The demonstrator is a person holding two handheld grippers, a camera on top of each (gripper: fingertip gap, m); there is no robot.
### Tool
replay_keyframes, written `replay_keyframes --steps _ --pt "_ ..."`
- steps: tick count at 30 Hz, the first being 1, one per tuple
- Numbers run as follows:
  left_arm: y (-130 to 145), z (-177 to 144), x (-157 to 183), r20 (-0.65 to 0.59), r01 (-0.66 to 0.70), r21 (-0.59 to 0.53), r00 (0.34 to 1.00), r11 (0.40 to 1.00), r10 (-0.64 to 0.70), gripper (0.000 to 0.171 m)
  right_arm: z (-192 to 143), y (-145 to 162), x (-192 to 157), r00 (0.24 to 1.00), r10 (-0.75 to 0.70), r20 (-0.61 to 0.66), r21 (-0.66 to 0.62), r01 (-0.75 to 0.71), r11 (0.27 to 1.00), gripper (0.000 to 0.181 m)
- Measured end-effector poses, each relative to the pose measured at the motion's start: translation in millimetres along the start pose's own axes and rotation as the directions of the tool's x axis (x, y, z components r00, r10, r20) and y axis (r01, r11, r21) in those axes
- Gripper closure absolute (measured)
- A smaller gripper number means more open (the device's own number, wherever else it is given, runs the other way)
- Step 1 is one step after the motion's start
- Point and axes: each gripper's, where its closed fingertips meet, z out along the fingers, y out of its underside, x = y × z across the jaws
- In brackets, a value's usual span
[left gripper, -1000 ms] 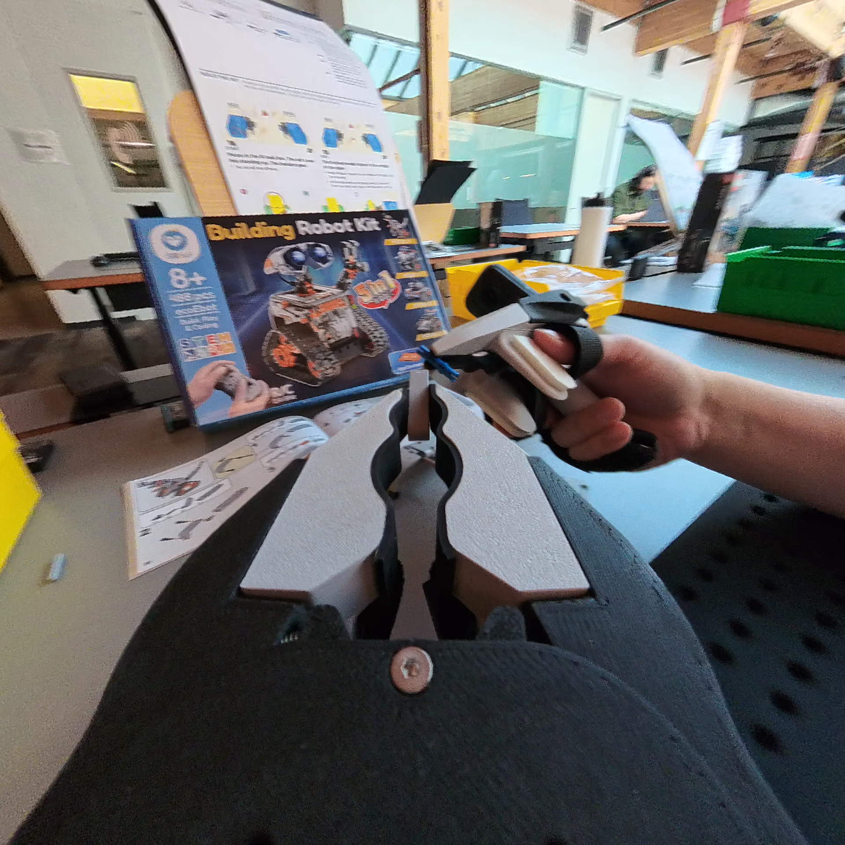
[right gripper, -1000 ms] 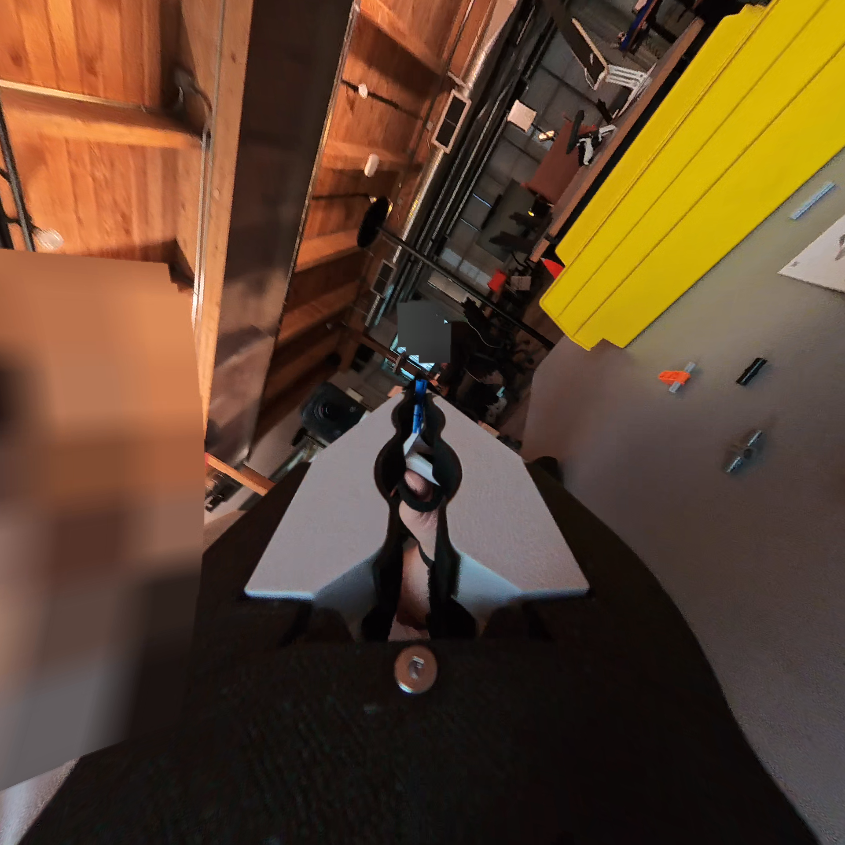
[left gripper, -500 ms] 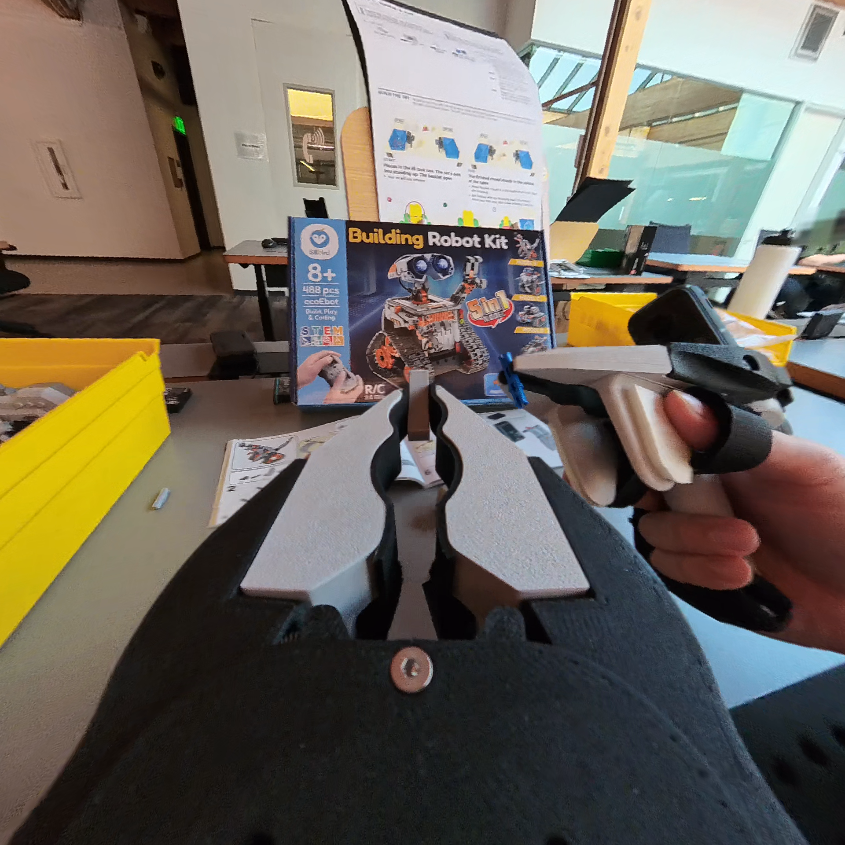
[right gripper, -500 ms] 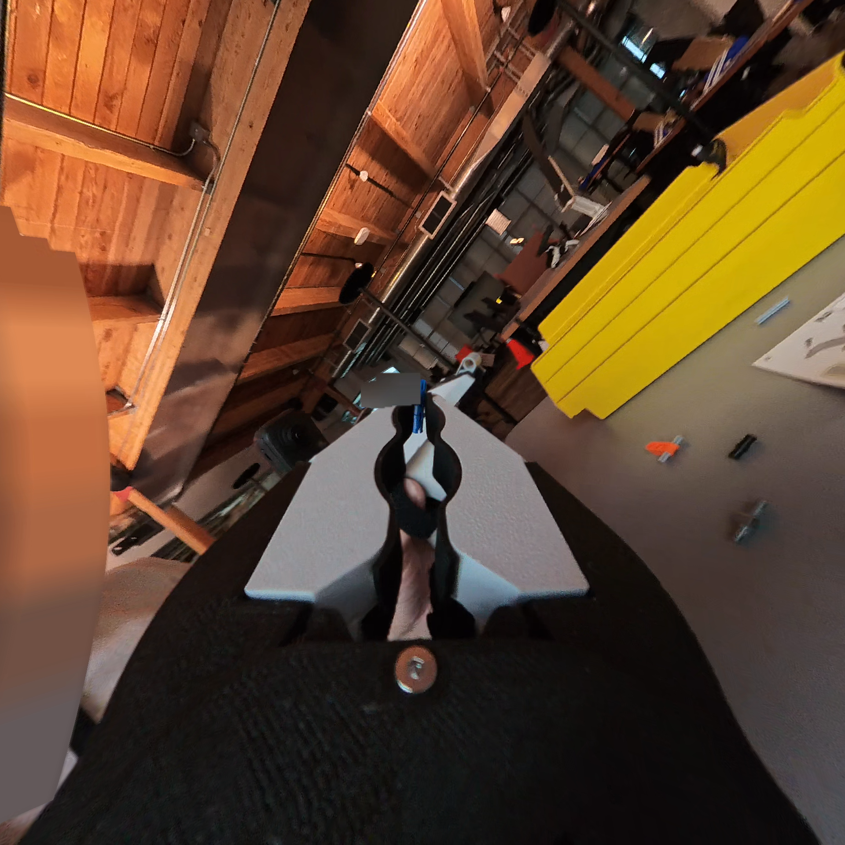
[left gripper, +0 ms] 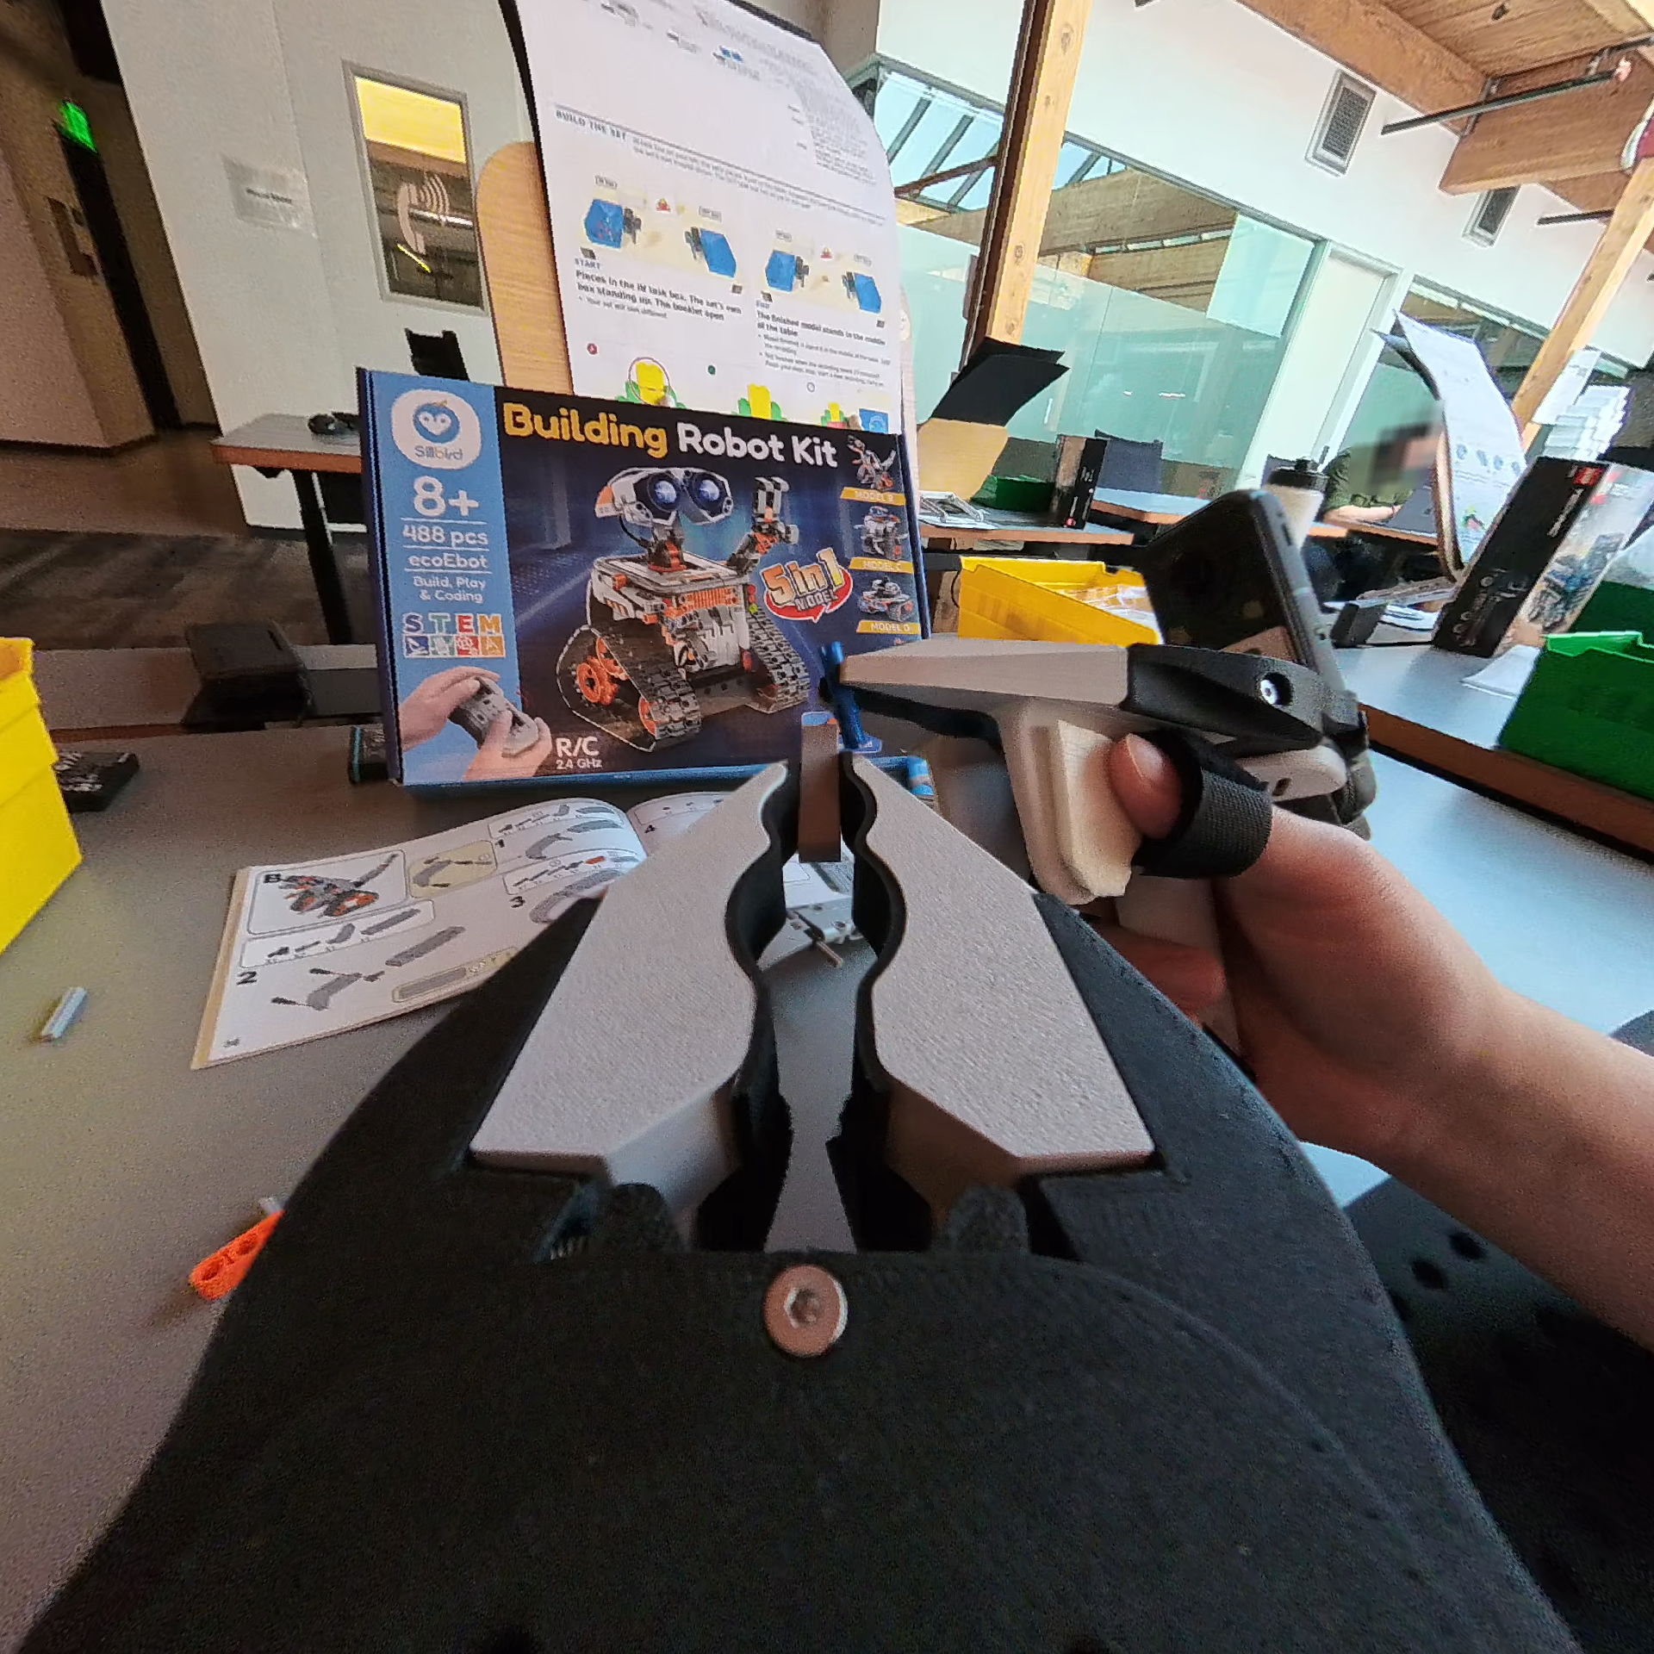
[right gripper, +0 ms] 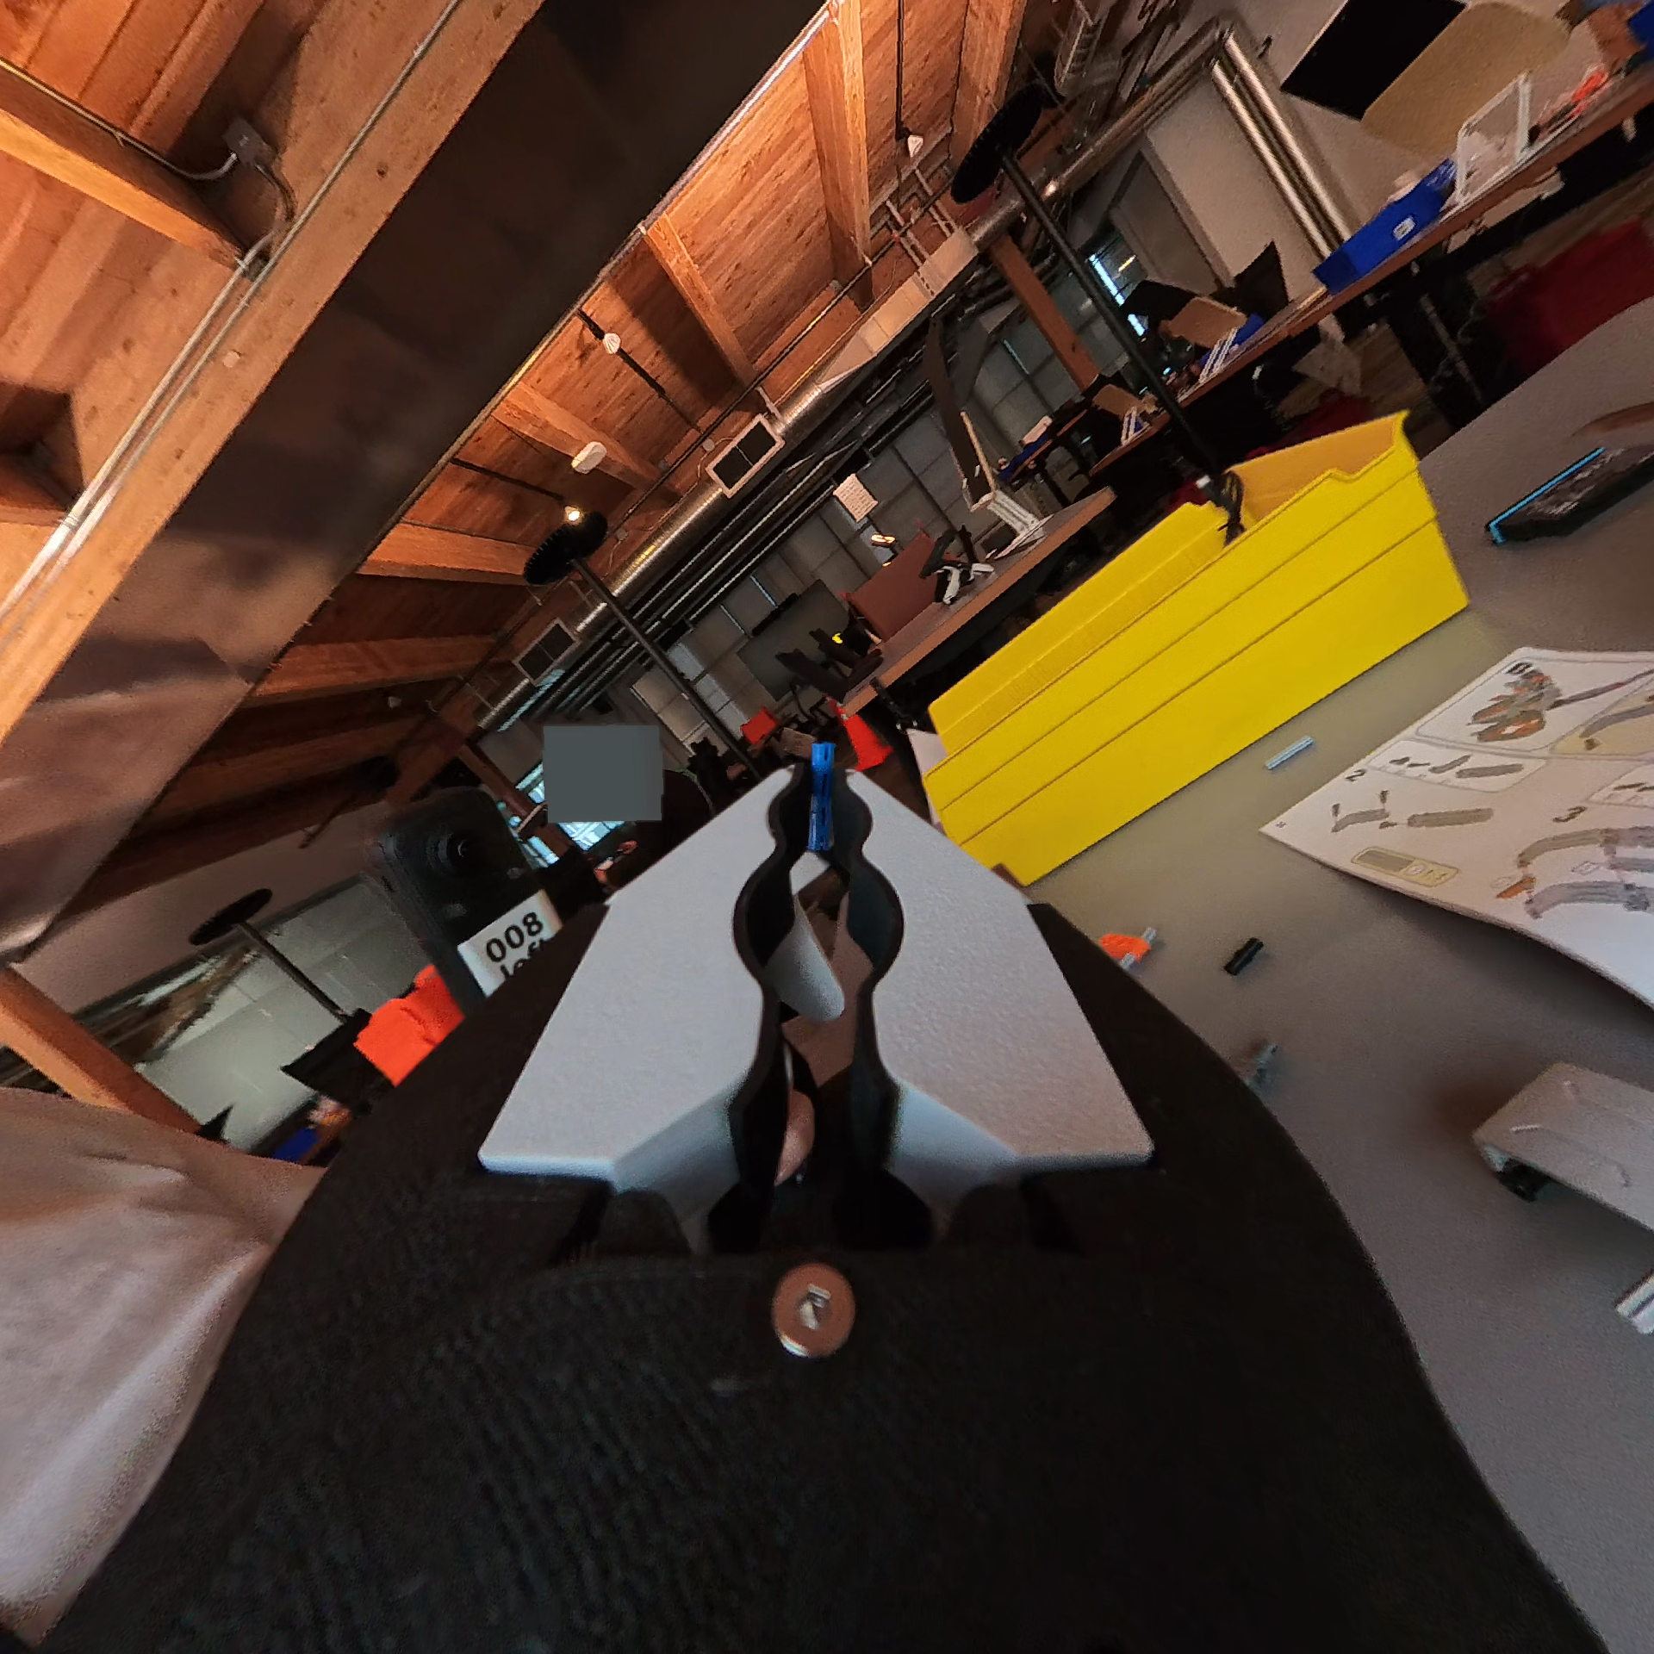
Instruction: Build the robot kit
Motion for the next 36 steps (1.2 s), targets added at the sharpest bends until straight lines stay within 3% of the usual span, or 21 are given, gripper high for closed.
replay_keyframes --steps 10,19,22,31,36 --pt "3 3 6 -0.050 0.097 -0.012 0.994 0.995 -0.097 0.166 5 8 -6 0.911 -0.399 -0.107 -0.064 0.395 0.917 0.179" --pt "-6 -4 23 -0.195 0.234 -0.016 0.953 0.972 -0.232 0.166 3 8 -24 0.787 -0.614 -0.060 -0.025 0.614 0.789 0.179" --pt "-2 -6 21 -0.190 0.211 -0.016 0.959 0.977 -0.210 0.166 3 14 -21 0.785 -0.617 -0.049 -0.084 0.612 0.786 0.179" --pt "-2 -15 25 -0.189 0.062 0.007 0.980 0.998 -0.060 0.166 0 23 -32 0.784 -0.618 0.059 -0.099 0.620 0.778 0.178" --pt "-2 -16 26 -0.189 0.009 0.000 0.982 1.000 -0.009 0.166 -4 24 -32 0.820 -0.562 0.108 -0.120 0.572 0.811 0.177"
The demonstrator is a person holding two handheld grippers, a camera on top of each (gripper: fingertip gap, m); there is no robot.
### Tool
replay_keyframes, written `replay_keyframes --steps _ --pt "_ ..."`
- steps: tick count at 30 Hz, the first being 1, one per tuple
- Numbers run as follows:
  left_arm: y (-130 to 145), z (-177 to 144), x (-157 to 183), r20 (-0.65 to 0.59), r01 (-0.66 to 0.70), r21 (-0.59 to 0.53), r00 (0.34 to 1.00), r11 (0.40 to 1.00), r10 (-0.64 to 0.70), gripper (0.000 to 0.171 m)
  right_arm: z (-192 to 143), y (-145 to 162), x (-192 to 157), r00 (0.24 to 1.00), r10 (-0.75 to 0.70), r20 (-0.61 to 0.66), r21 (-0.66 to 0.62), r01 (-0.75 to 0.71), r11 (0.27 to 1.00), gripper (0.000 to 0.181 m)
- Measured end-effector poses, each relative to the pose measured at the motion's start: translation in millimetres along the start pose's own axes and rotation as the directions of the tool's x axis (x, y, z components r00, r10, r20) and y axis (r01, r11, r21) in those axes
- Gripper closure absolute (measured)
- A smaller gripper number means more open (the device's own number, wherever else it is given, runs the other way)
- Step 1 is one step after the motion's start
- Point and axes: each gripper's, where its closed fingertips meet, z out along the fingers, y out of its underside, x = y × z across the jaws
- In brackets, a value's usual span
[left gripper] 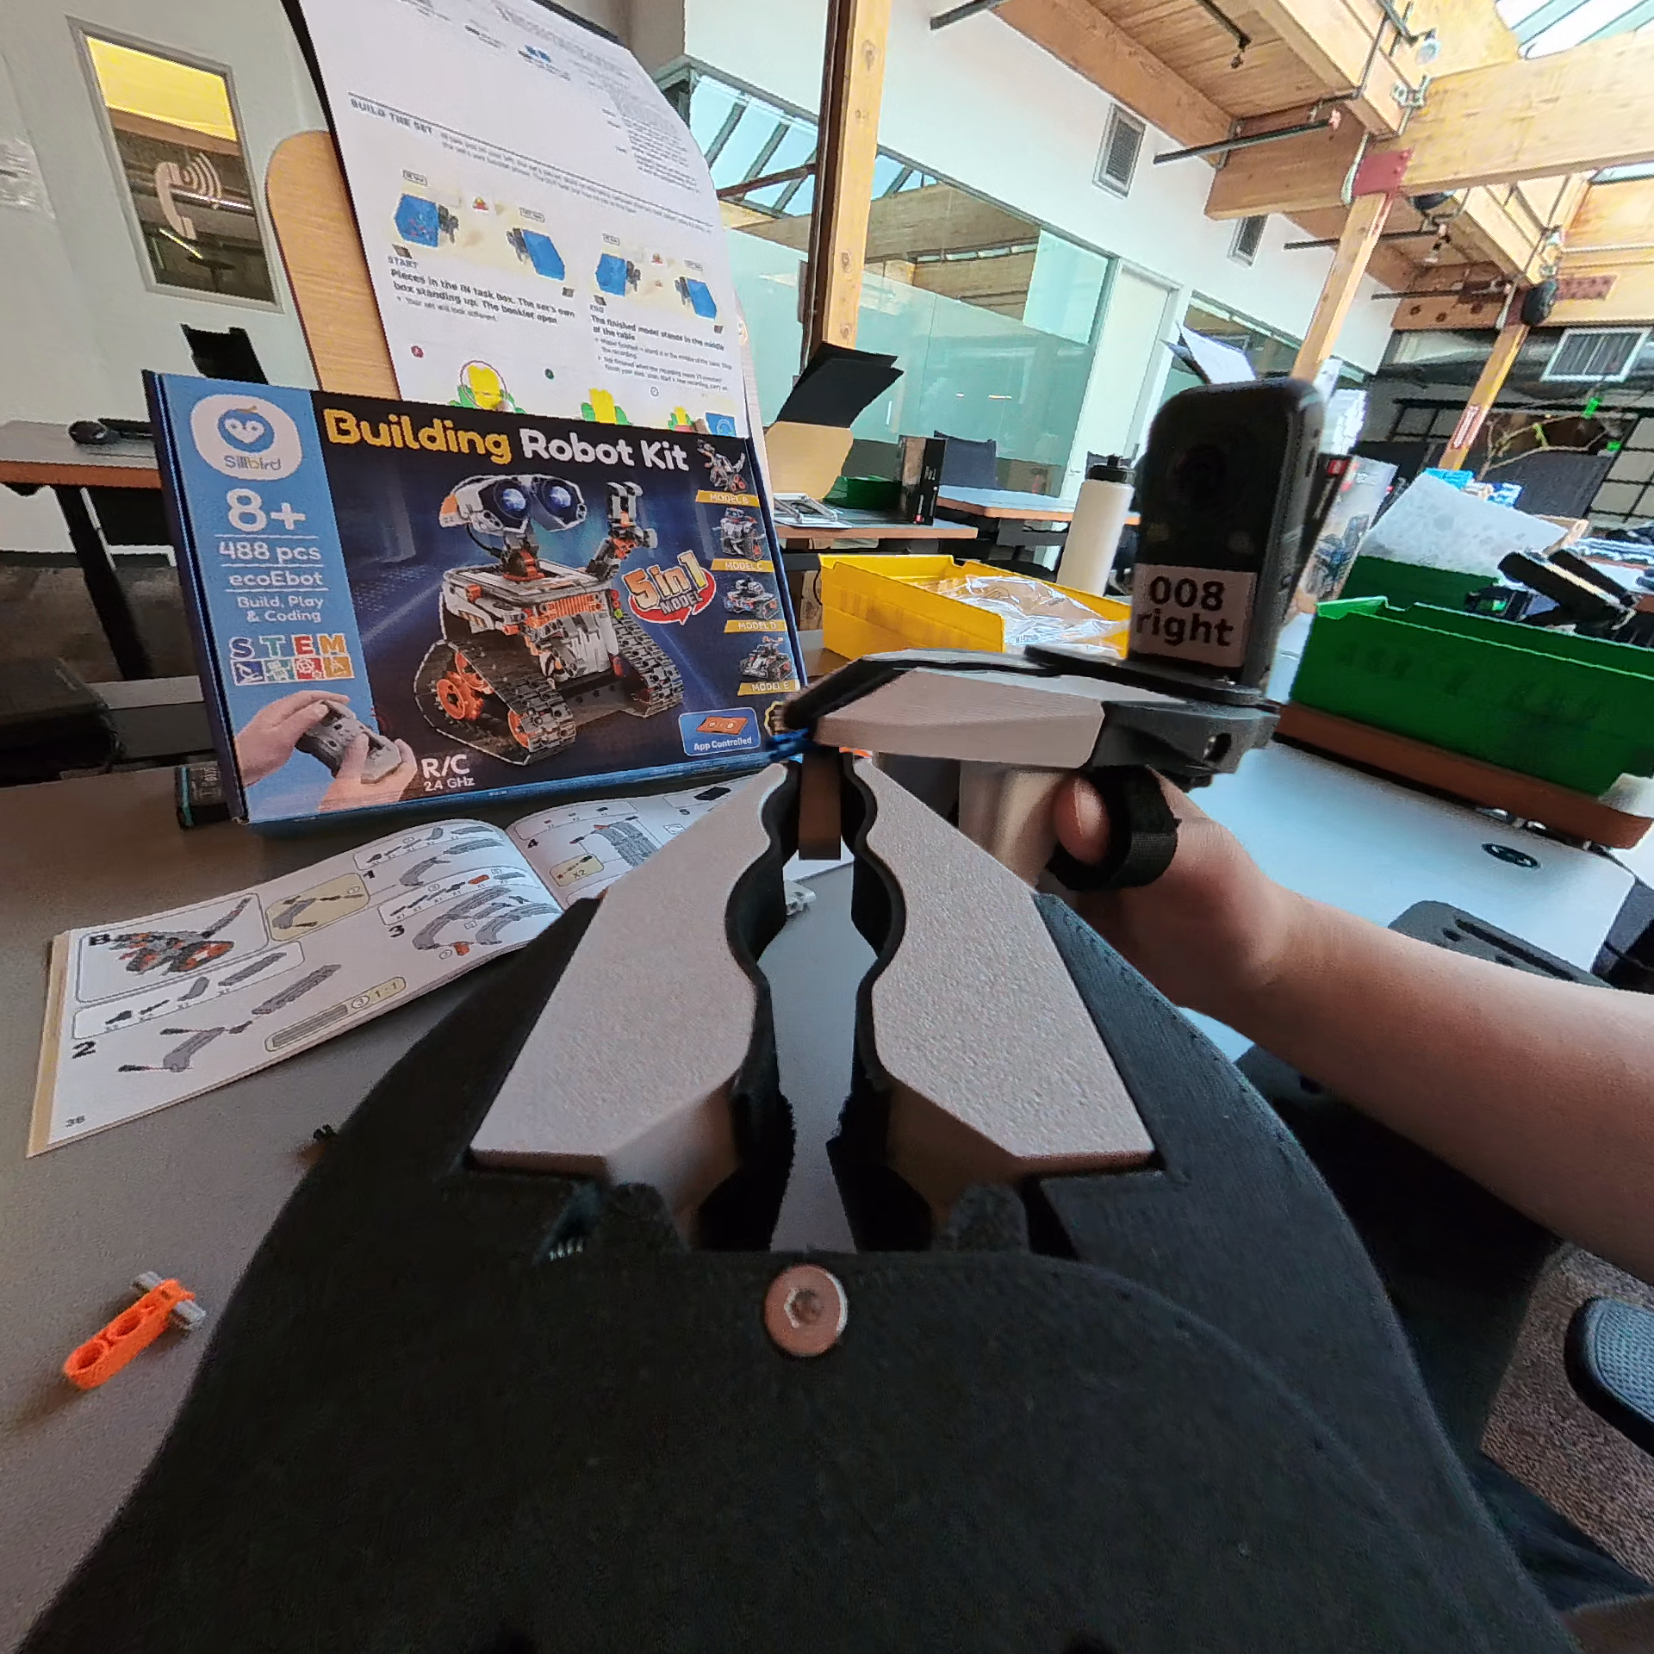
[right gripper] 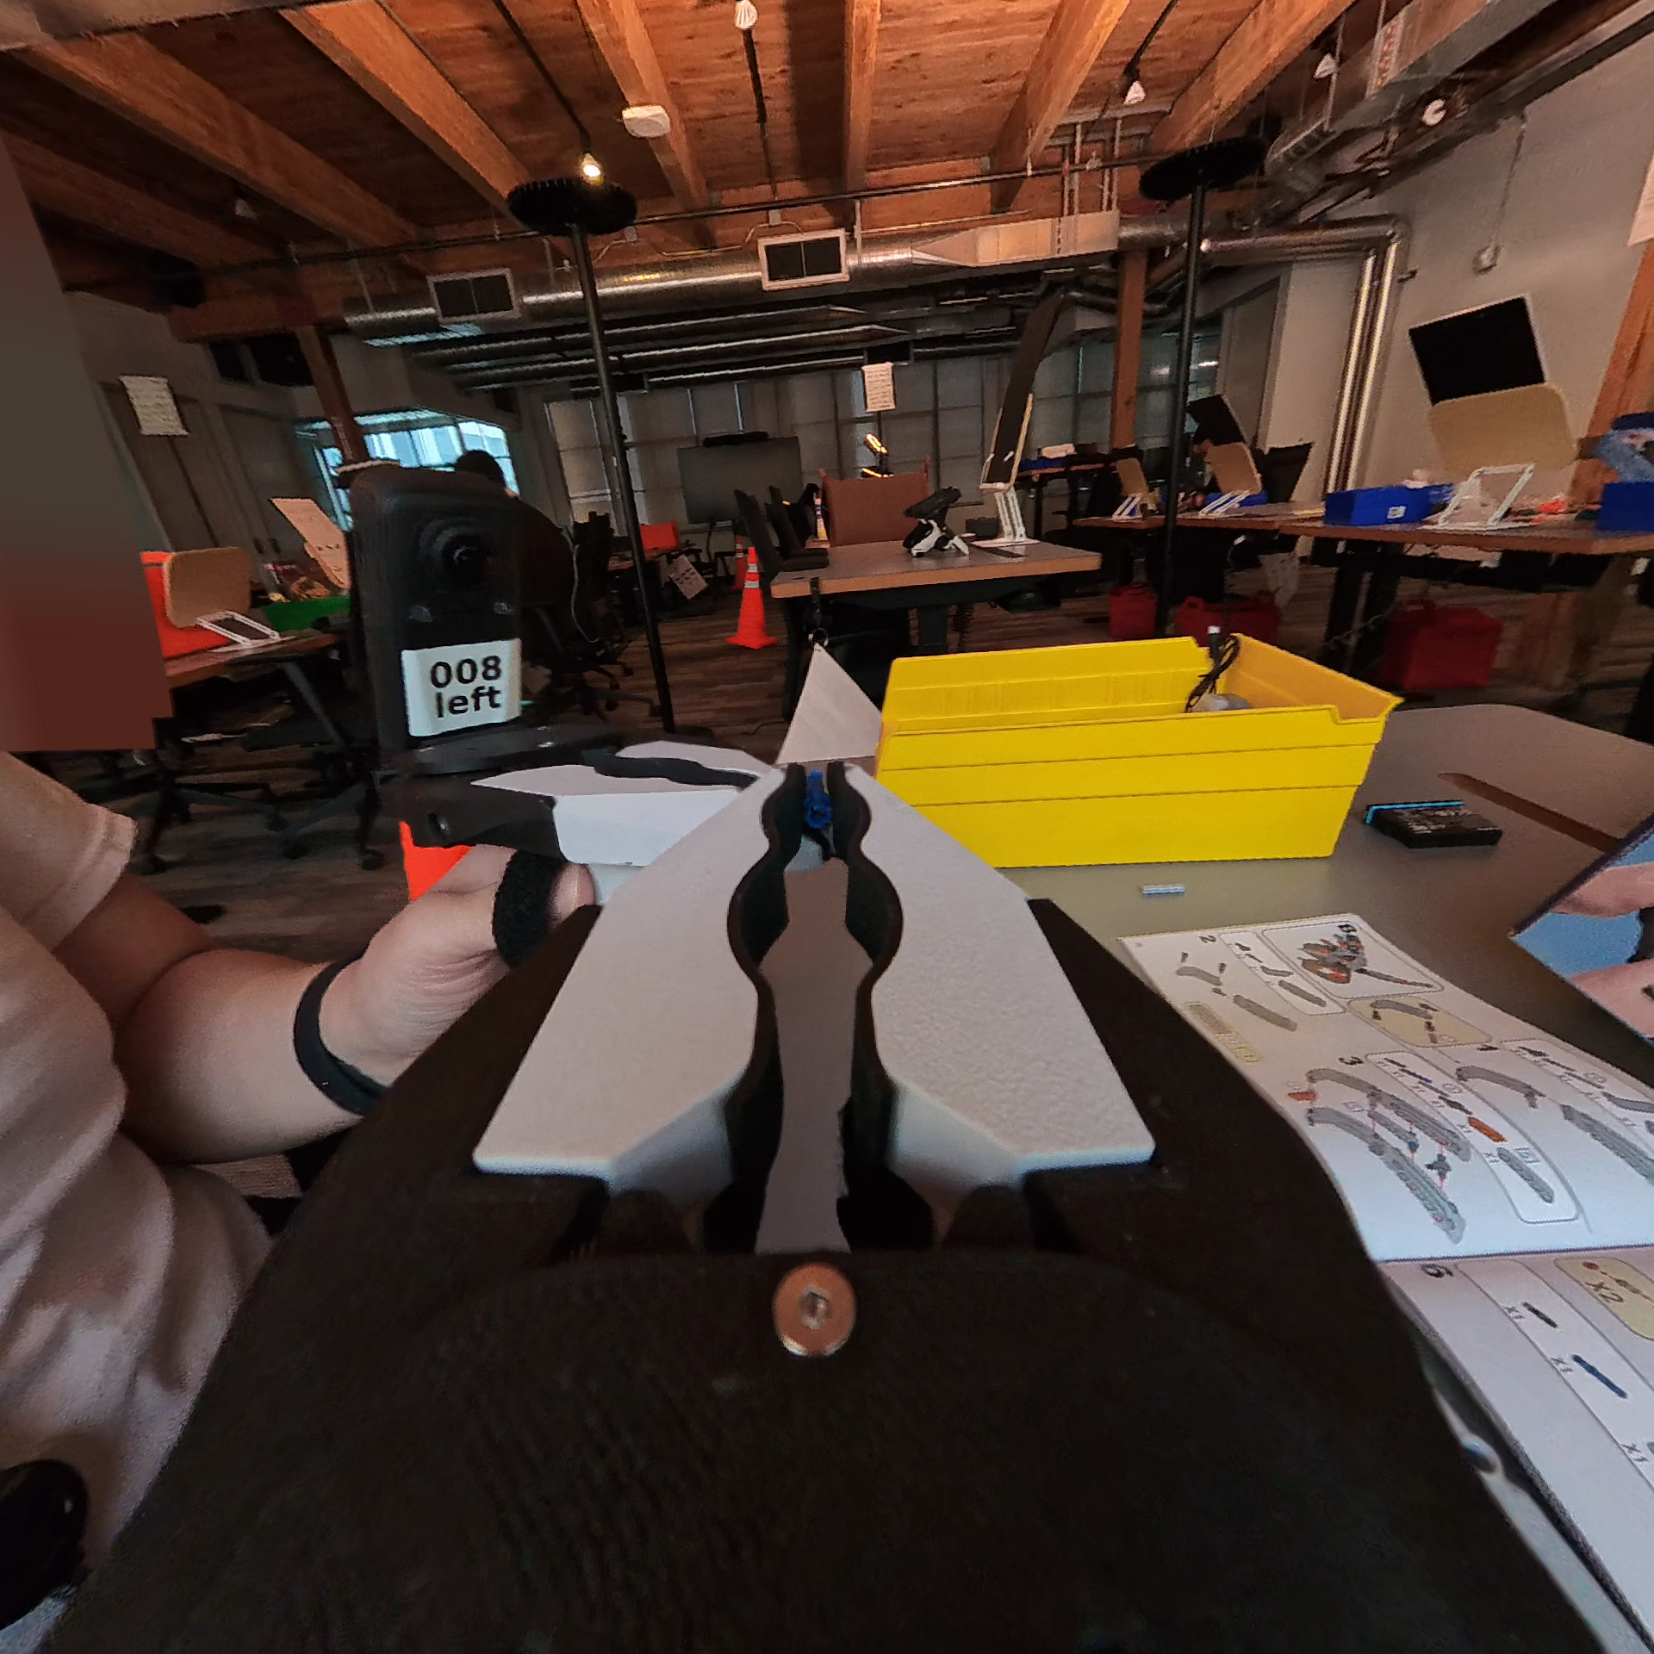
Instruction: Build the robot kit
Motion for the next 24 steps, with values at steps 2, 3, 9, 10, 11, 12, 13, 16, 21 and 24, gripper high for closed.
replay_keyframes --steps 2,3,9,10,11,12,13,16,21,24 --pt "-1 -1 1 -0.011 0.002 0.003 1.000 1.000 -0.002 0.166 -2 -1 -1 0.999 0.041 0.027 0.012 -0.041 0.999 0.177" --pt "-2 -1 2 -0.018 0.006 0.004 1.000 1.000 -0.006 0.166 -3 -2 -1 0.998 0.053 0.039 0.018 -0.054 0.998 0.177" --pt "-4 -1 7 -0.070 0.064 0.011 0.996 0.998 -0.063 0.166 -6 -5 -5 0.996 0.043 0.077 0.019 -0.044 0.999 0.177" --pt "-4 -1 8 -0.080 0.074 0.010 0.994 0.997 -0.073 0.166 -7 -5 -6 0.995 0.042 0.085 0.017 -0.044 0.999 0.177" --pt "-4 -1 9 -0.087 0.078 0.009 0.993 0.997 -0.077 0.166 -7 -5 -7 0.995 0.043 0.092 0.014 -0.045 0.999 0.177" --pt "-4 -2 10 -0.090 0.077 0.009 0.993 0.997 -0.075 0.166 -8 -5 -7 0.994 0.045 0.098 0.012 -0.046 0.999 0.177" --pt "-4 -2 10 -0.093 0.072 0.010 0.993 0.997 -0.071 0.166 -8 -5 -9 0.993 0.046 0.107 0.011 -0.048 0.999 0.176" --pt "-5 -3 13 -0.108 0.060 0.010 0.992 0.998 -0.059 0.166 -10 -6 -12 0.990 0.052 0.134 0.007 -0.054 0.999 0.176" --pt "-7 -5 18 -0.141 0.065 0.027 0.988 0.998 -0.060 0.166 -12 -8 -16 0.982 0.069 0.176 0.004 -0.071 0.997 0.177" --pt "-7 -6 19 -0.156 0.072 0.036 0.986 0.997 -0.066 0.166 -12 -8 -18 0.979 0.075 0.190 -0.002 -0.076 0.997 0.177"
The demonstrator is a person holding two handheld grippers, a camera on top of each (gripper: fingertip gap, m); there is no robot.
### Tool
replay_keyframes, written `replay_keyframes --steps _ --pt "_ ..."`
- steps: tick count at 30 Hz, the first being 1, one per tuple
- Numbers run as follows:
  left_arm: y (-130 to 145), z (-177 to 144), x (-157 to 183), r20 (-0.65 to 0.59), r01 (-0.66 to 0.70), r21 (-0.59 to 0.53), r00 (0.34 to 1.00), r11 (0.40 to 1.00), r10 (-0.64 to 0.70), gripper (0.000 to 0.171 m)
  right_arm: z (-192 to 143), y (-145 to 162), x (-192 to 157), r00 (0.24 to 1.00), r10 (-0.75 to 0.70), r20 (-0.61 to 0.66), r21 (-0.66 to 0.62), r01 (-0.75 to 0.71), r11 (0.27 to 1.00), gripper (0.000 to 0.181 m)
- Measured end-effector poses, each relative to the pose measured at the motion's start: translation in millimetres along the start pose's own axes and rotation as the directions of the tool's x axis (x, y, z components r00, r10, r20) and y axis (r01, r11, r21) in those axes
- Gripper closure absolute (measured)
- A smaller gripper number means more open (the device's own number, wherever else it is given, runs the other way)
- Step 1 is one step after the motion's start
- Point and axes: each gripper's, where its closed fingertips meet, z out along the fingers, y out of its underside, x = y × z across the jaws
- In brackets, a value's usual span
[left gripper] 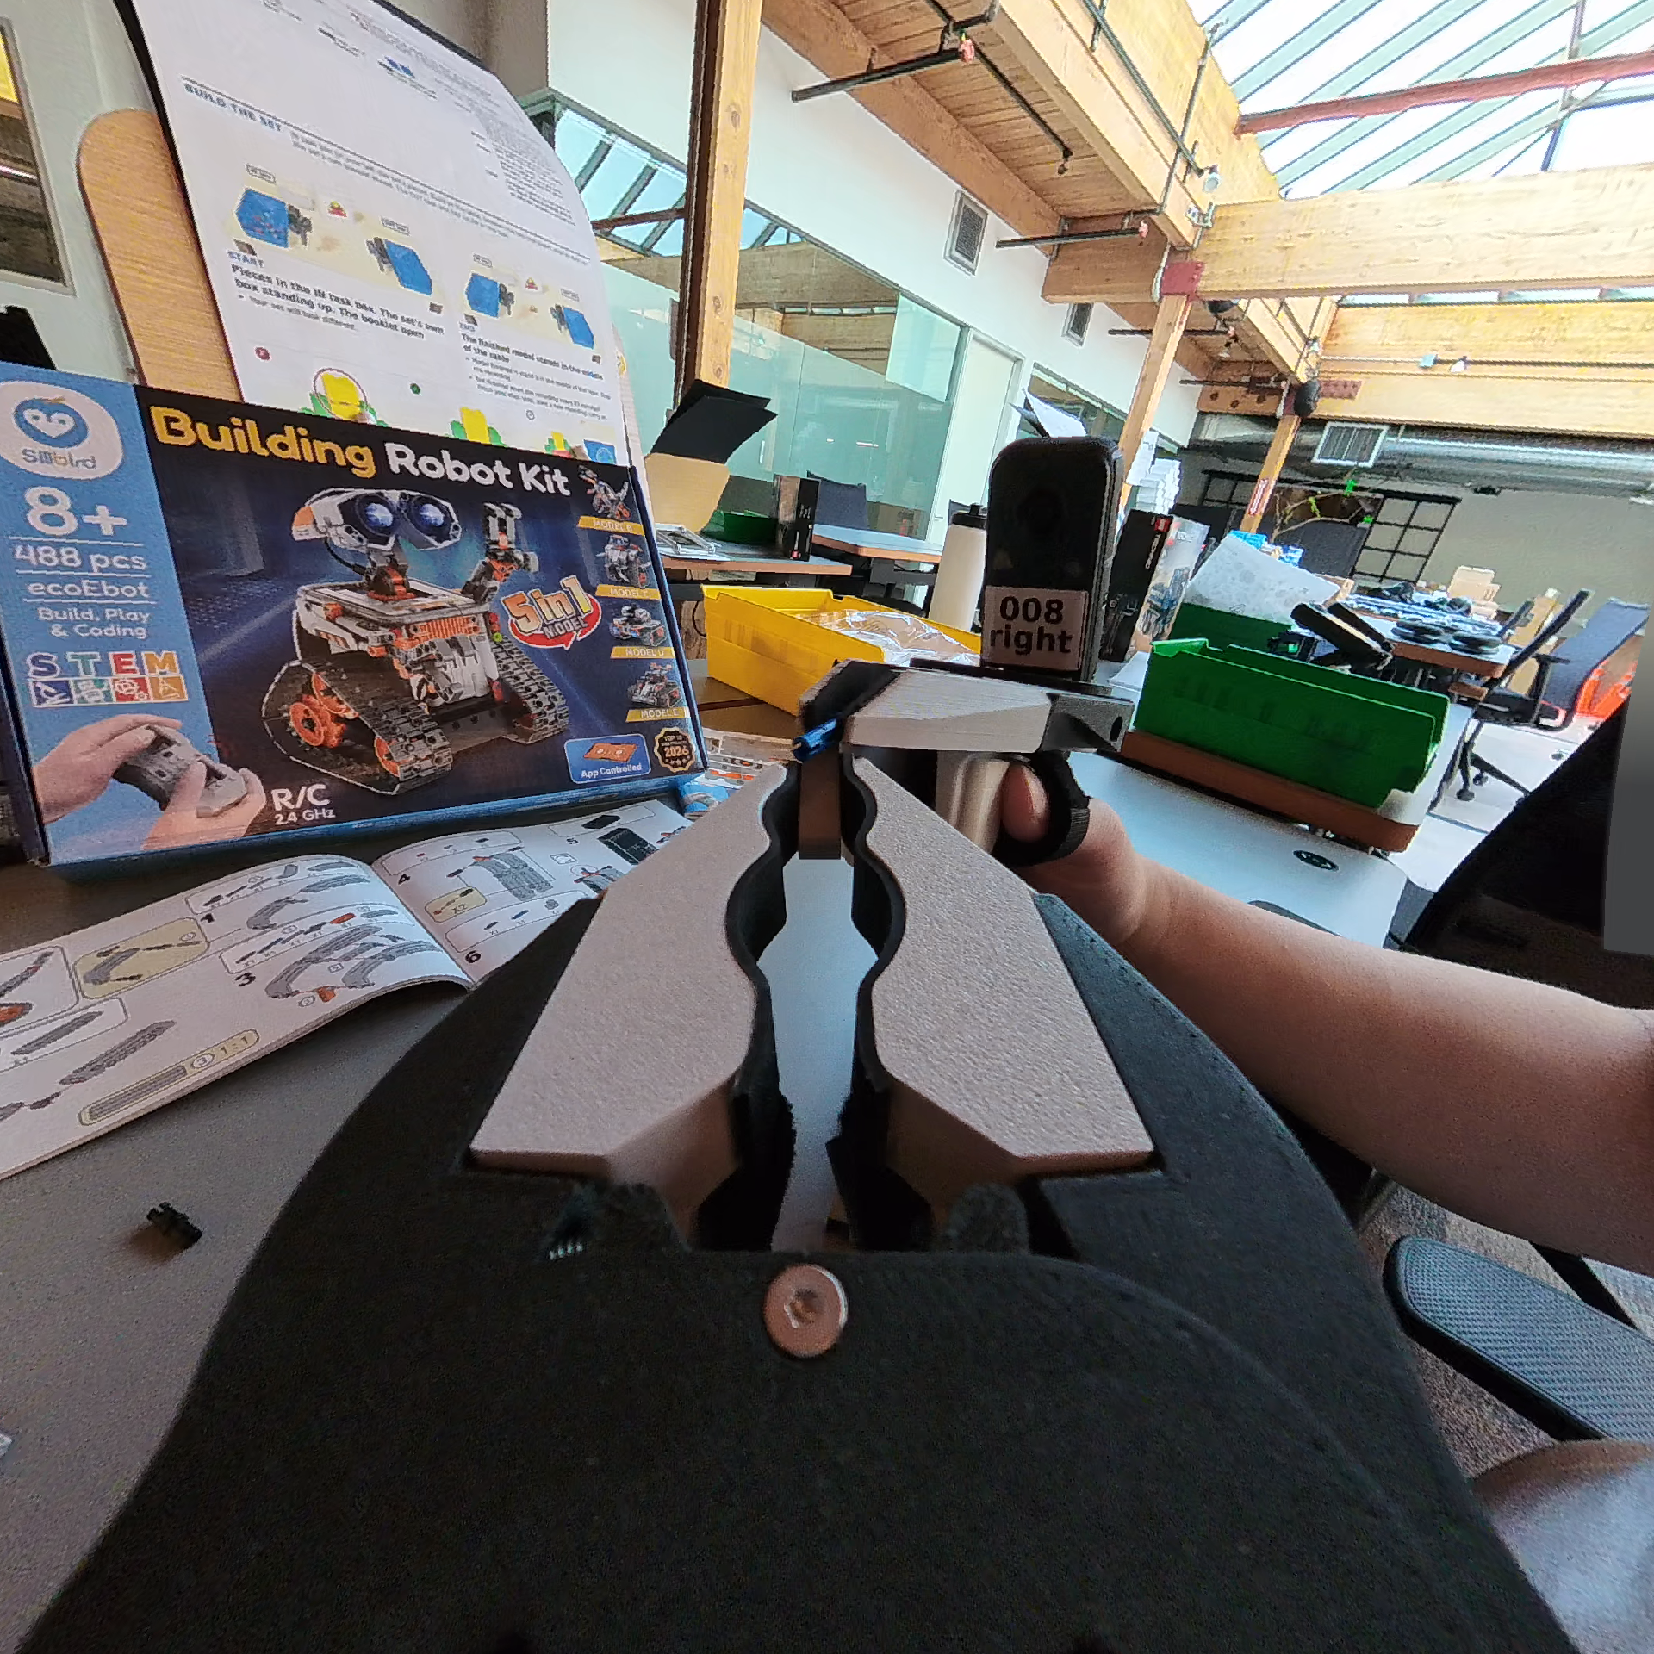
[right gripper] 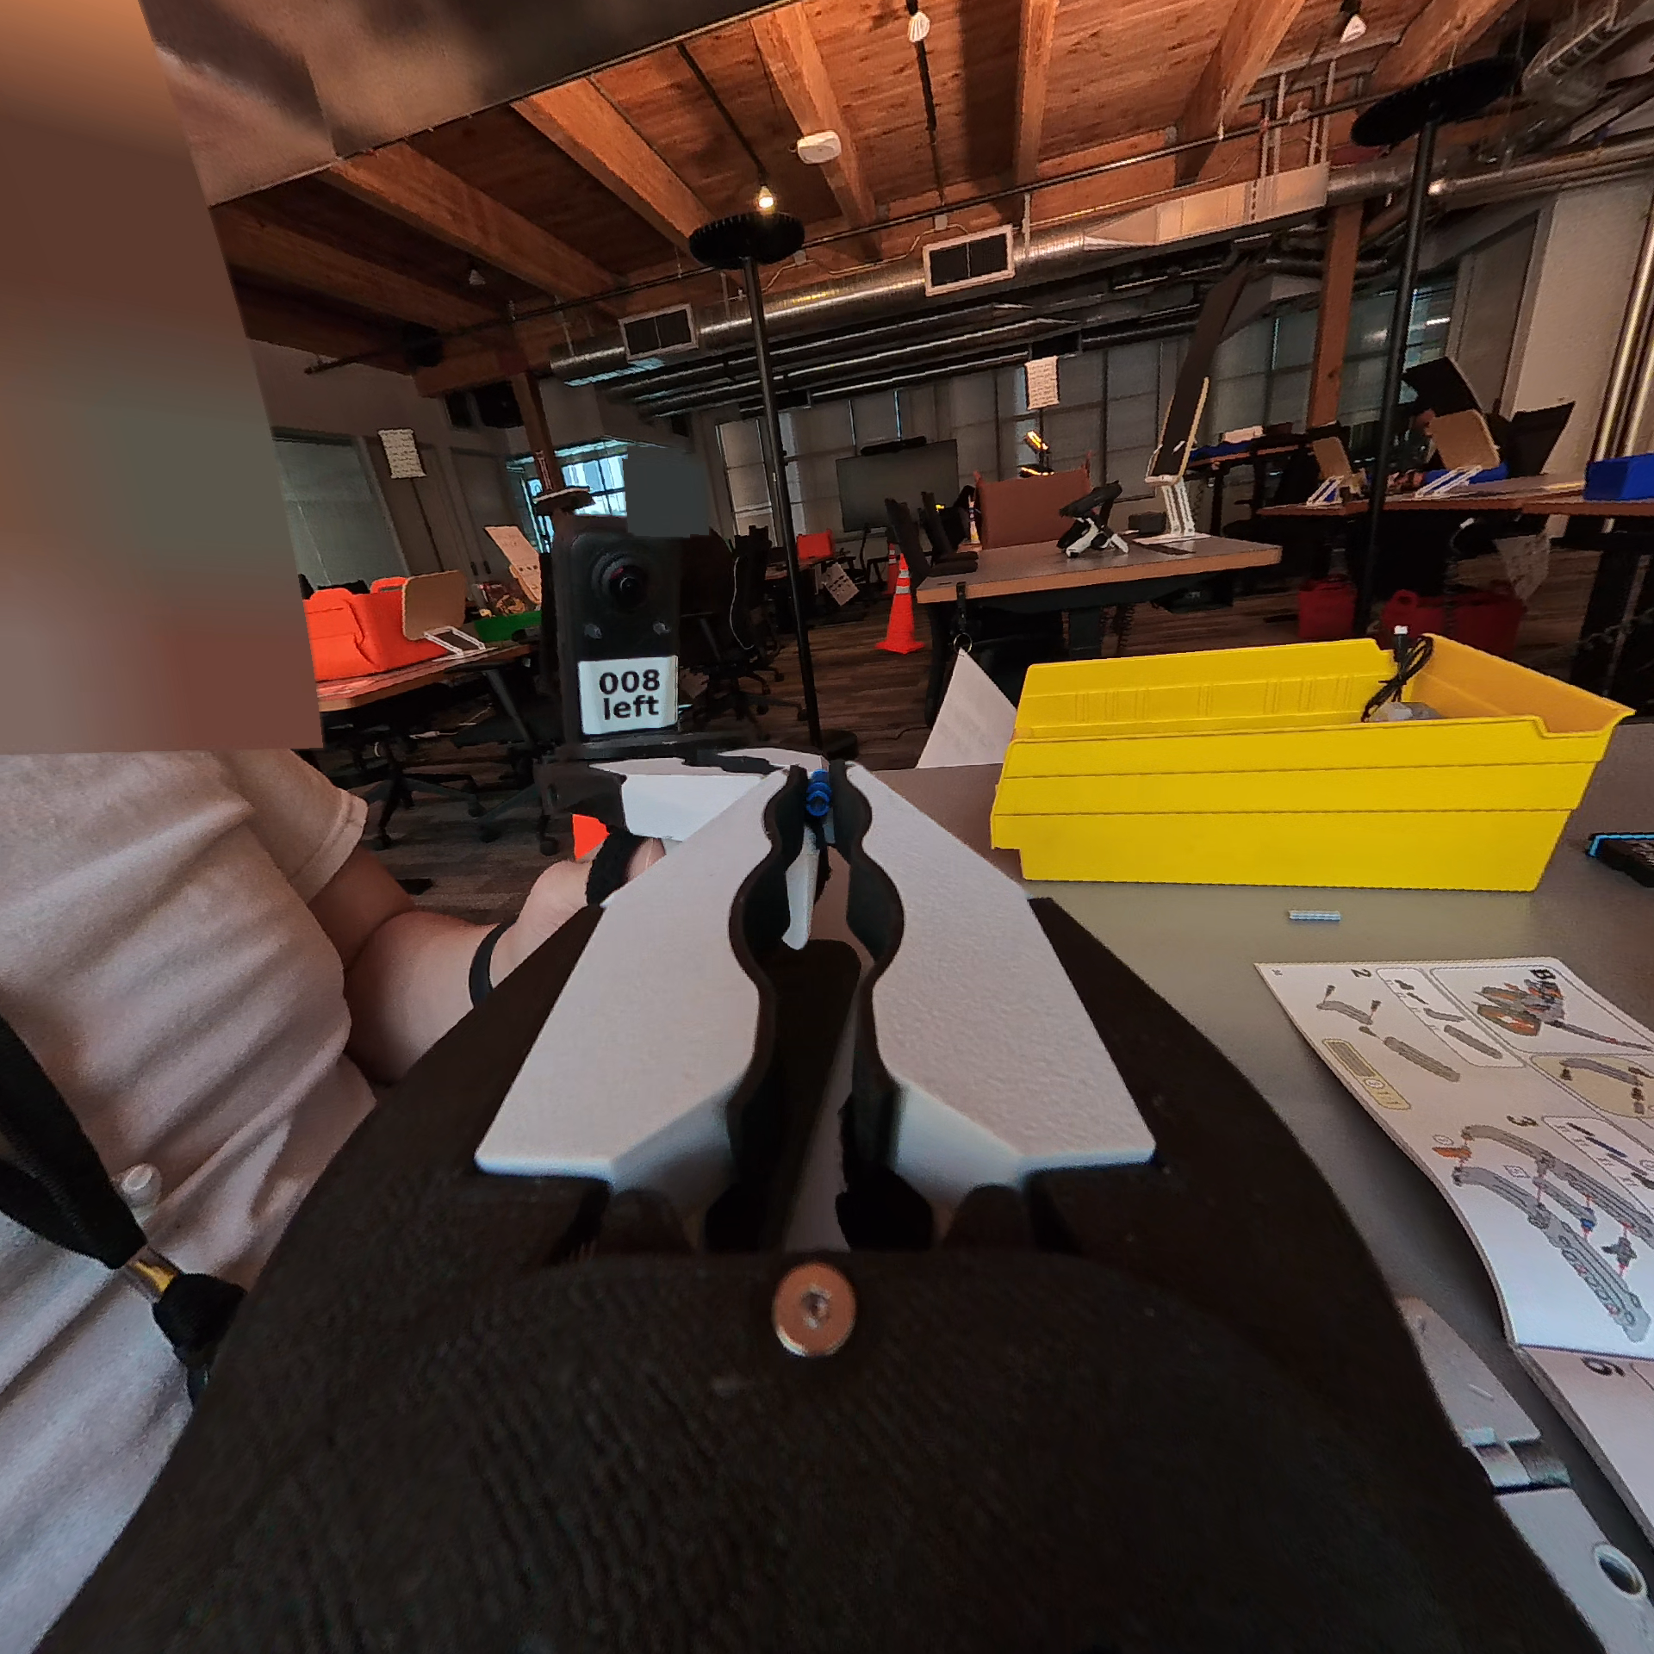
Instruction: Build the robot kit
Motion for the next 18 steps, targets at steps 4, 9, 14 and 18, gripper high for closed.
replay_keyframes --steps 4,9,14,18 --pt "0 0 2 -0.011 -0.013 -0.001 1.000 1.000 0.013 0.166 -1 0 -2 1.000 -0.021 0.010 -0.011 0.021 1.000 0.177" --pt "1 0 5 -0.027 -0.038 -0.017 0.999 0.999 0.038 0.166 -4 0 -6 0.999 -0.028 0.032 -0.032 0.029 0.999 0.176" --pt "2 1 9 -0.047 -0.035 -0.020 0.998 0.999 0.034 0.166 -6 1 -9 0.998 -0.015 0.061 -0.054 0.018 0.998 0.177" --pt "3 1 13 -0.064 -0.041 -0.025 0.997 0.999 0.039 0.166 -9 1 -12 0.996 -0.007 0.086 -0.068 0.013 0.998 0.177"
